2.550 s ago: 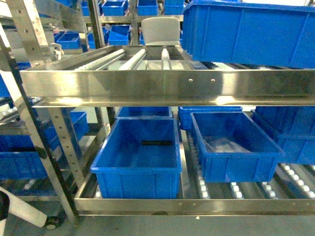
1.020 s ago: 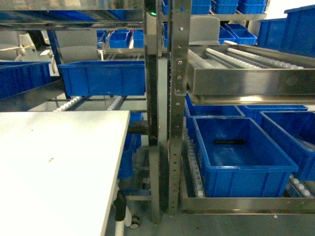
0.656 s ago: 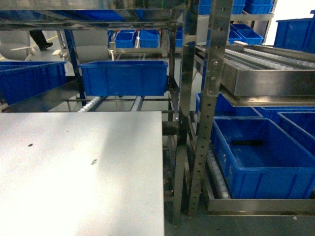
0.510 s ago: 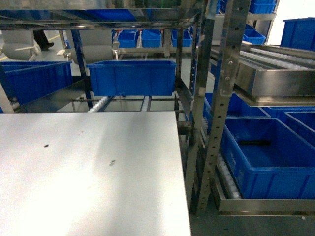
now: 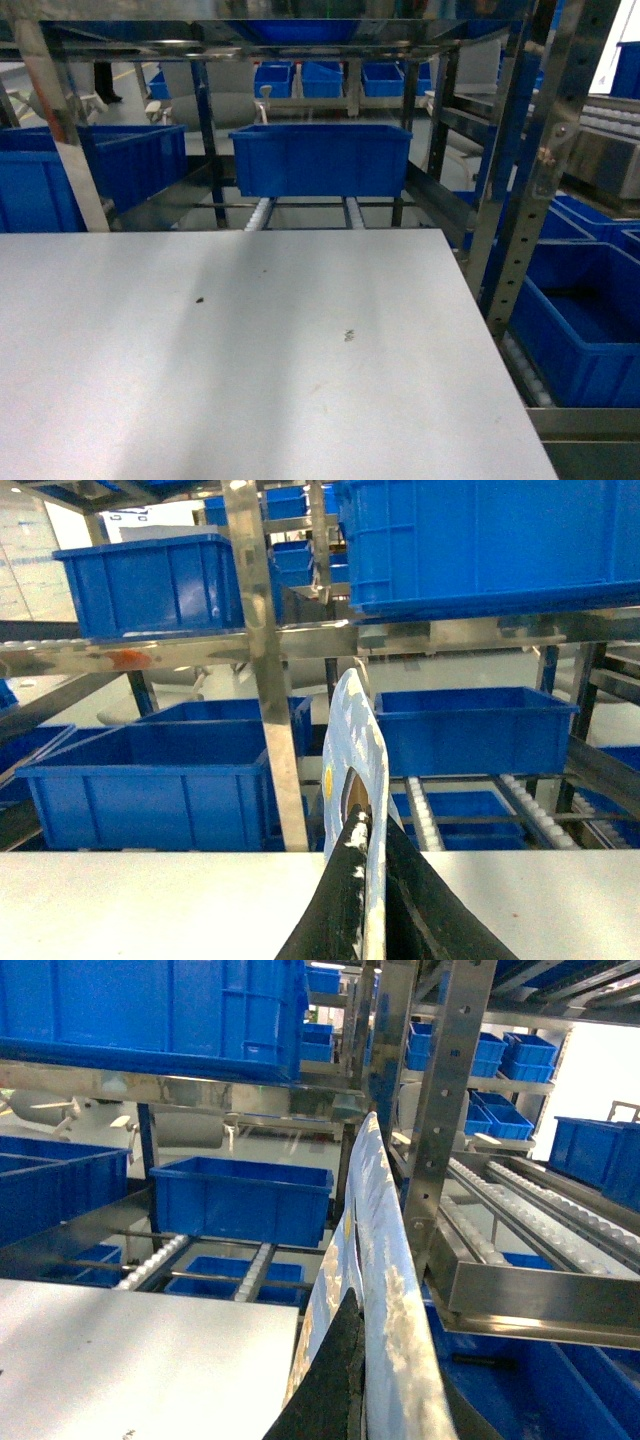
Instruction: Move flower gift bag to table near conveyor
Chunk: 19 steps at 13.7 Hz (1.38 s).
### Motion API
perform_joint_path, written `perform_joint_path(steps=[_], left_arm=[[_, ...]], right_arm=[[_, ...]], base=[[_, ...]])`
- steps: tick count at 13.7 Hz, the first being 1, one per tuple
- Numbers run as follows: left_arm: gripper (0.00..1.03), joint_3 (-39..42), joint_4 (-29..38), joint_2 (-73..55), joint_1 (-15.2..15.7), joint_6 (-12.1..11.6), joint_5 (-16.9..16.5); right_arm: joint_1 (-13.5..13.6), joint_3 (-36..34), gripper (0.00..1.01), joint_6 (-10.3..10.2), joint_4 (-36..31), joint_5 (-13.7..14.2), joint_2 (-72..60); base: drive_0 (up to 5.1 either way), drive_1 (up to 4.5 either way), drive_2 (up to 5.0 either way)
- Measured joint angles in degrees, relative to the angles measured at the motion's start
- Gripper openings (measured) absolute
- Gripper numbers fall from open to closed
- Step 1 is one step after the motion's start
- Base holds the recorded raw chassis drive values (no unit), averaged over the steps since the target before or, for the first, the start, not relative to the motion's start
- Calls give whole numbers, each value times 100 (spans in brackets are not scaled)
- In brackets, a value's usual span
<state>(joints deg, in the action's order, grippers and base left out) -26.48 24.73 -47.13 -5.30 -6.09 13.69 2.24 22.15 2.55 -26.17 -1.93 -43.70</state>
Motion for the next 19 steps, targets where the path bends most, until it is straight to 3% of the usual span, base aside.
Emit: perform_joint_path(steps=[16, 19], left_arm=[[2, 0, 4, 0, 7, 0, 2], [2, 0, 0, 0, 28, 0, 59]], right_arm=[[0, 0, 2, 0, 28, 0, -7], [2, 0, 2, 0, -4, -44, -4]], base=[[-496, 247, 247], [0, 0, 0]])
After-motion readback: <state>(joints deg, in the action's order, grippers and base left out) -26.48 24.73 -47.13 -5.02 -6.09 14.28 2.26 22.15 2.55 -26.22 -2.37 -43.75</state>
